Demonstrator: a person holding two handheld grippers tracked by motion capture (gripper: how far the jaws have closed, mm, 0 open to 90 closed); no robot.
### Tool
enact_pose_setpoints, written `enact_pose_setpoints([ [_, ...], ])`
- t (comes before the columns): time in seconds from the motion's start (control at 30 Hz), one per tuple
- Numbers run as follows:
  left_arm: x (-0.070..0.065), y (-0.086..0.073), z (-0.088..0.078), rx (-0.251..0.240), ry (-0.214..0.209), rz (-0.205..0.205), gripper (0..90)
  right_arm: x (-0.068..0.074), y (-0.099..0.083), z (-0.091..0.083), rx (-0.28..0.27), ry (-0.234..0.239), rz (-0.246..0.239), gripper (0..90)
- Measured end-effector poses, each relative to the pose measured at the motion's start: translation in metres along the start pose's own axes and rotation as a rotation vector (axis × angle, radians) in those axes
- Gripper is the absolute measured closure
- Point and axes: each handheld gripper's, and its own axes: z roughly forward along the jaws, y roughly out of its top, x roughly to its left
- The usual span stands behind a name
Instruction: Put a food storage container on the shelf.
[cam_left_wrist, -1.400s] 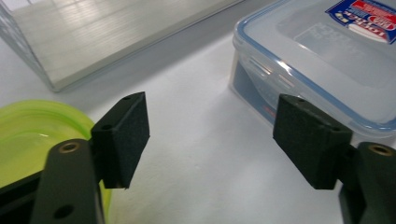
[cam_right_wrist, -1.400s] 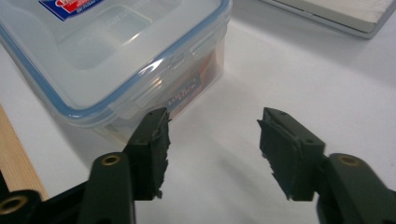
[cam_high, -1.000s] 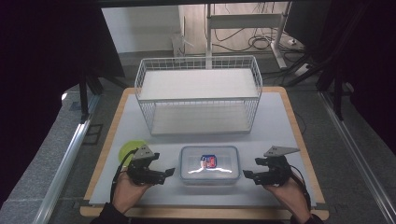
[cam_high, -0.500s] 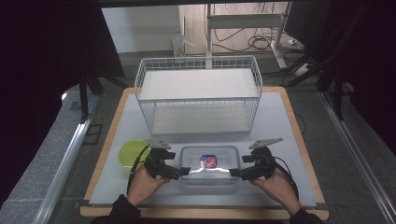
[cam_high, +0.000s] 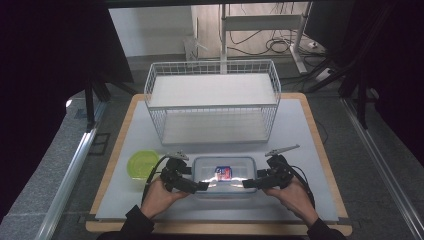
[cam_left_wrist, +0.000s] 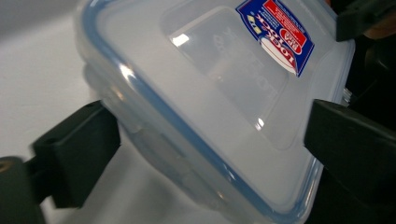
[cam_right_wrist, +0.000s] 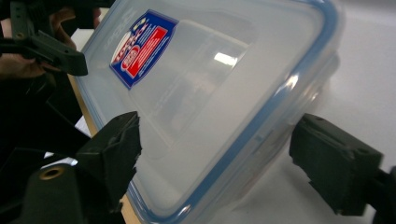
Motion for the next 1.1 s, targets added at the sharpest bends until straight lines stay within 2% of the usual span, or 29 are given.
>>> enact_pose_setpoints([
  [0.07,-0.002,-0.004,-0.004,-0.007,-0.004,0.013,10.0,0.003,-0.003,-0.004,-0.026,-0.013,0.005,23.1],
  [0.13,-0.009,-0.007,-0.009,-0.024,0.019,0.042,12.6,0.006,-0.006,-0.008,-0.050,-0.018,0.005,28.9],
  [0.23,-0.012,-0.010,-0.015,-0.051,0.029,0.041,24.4,0.009,-0.009,-0.013,-0.066,-0.023,-0.003,34.1],
  [0.27,-0.012,-0.016,-0.021,-0.095,0.015,0.017,30.3,0.013,-0.013,-0.018,-0.079,-0.030,-0.010,39.3],
  [0.3,-0.012,-0.019,-0.023,-0.115,0.005,-0.003,33.6,0.015,-0.014,-0.020,-0.084,-0.029,-0.010,40.8],
  [0.43,-0.014,-0.025,-0.028,-0.146,-0.008,-0.037,42.4,0.015,-0.019,-0.025,-0.095,-0.015,-0.021,46.2],
  [0.6,-0.018,-0.028,-0.029,-0.154,0.005,-0.040,44.4,0.012,-0.023,-0.027,-0.115,0.023,0.014,49.6],
  [0.7,-0.022,-0.031,-0.031,-0.165,0.010,-0.040,46.0,0.013,-0.024,-0.027,-0.122,0.026,0.026,50.7],
  [0.77,-0.025,-0.032,-0.032,-0.170,0.025,-0.028,46.8,0.016,-0.025,-0.028,-0.126,0.018,0.027,51.0],
  [0.87,-0.029,-0.032,-0.032,-0.176,0.041,-0.033,47.0,0.021,-0.028,-0.029,-0.138,-0.002,0.037,51.7],
  [0.93,-0.029,-0.031,-0.032,-0.180,0.043,-0.038,46.9,0.021,-0.029,-0.029,-0.145,-0.003,0.043,51.9],
  [0.97,-0.029,-0.030,-0.032,-0.181,0.046,-0.041,47.0,0.022,-0.030,-0.029,-0.156,-0.006,0.065,52.4],
  [1.1,-0.028,-0.028,-0.033,-0.186,0.061,-0.041,48.0,0.021,-0.029,-0.030,-0.177,-0.002,0.065,53.4],
])
